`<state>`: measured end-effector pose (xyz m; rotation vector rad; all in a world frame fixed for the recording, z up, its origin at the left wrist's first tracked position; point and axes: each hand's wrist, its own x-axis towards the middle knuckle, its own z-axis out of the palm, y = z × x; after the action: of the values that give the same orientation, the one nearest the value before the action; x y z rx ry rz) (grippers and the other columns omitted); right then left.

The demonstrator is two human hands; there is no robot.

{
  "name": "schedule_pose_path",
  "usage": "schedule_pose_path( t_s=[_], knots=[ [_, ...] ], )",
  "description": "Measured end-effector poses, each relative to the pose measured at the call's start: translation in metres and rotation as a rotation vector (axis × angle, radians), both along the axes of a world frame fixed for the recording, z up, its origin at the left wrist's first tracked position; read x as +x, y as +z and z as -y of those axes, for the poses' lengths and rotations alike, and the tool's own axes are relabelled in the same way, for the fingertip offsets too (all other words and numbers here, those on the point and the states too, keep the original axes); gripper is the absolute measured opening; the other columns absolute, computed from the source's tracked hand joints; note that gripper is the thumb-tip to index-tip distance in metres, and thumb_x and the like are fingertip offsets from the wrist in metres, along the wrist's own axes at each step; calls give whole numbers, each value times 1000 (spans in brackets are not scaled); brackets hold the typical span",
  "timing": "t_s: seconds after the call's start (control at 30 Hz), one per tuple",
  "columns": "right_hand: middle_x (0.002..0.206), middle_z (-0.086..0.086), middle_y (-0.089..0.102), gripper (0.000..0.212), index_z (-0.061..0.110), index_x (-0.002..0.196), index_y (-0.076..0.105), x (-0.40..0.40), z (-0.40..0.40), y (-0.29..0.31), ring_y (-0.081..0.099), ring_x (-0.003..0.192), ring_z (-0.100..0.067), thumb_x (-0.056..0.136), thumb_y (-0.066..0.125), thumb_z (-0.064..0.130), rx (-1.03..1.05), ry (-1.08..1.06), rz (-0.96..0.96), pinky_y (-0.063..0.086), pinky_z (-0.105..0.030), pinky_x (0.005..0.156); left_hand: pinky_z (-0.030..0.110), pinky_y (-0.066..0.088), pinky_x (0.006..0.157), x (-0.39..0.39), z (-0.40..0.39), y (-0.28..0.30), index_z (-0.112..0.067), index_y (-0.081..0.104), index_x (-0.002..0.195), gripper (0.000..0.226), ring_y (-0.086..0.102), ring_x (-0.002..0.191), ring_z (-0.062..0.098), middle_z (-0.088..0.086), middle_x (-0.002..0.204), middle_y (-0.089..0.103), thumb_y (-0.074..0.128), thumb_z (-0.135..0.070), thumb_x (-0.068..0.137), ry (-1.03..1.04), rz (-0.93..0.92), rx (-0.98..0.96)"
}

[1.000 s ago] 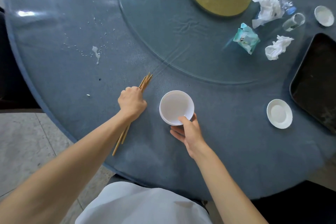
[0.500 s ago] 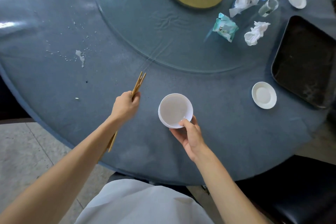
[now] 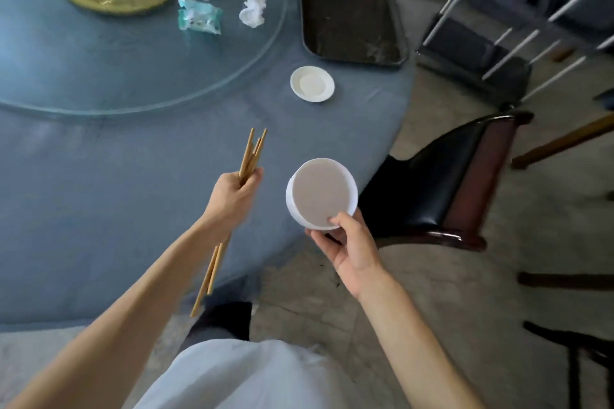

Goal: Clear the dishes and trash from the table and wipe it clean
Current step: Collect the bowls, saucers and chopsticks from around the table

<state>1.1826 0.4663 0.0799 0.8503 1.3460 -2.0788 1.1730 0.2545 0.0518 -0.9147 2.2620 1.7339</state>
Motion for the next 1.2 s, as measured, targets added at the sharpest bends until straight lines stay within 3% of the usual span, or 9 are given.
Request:
schedule_pose_path(
  t_s=[0.2,0.33,0.47,0.6,0.77,1.2],
  knots=[
    [138,-24,61,39,13,129,61,54,-141,29,63,126,-41,93,55,2,-25,-181,-53,61,-26,65,28,32,45,24,-162,29,-17,36,67,47,34,40,13,-1,51,35,54,-45,99,-176,-46,27],
    [137,-20,62,41,13,133,59,88,-226,44,64,125,-38,94,55,1,-29,-303,-92,62,-26,67,35,34,53,38,-252,41,-19,33,61,53,38,49,19,-1,50,35,57,-50,98,-268,-68,18],
    [132,-16,62,40,12,132,60,108,-289,52,66,119,-31,94,55,1,-16,-399,-143,63,-31,74,29,35,45,40,-317,58,-20,41,57,52,39,39,12,-6,43,38,56,-47,100,-337,-91,60],
    [133,-20,60,38,11,129,62,112,-346,51,66,122,-35,93,56,1,-4,-503,-158,63,-30,71,27,31,44,25,-375,70,-15,51,69,43,35,40,10,-6,48,39,57,-44,100,-453,-135,119],
    [132,-23,60,32,8,123,63,84,-404,42,66,122,-37,92,59,2,-11,-563,-127,63,-30,71,29,32,47,-15,-439,68,-14,56,87,35,36,47,13,7,63,39,58,-48,97,-555,-178,192],
    [134,-23,61,33,8,125,63,-80,-536,30,67,120,-36,93,58,4,62,-510,-71,62,-28,69,23,28,40,-162,-582,50,-19,40,67,43,32,40,11,-1,53,37,57,-41,100,-420,-137,275]
  ],
)
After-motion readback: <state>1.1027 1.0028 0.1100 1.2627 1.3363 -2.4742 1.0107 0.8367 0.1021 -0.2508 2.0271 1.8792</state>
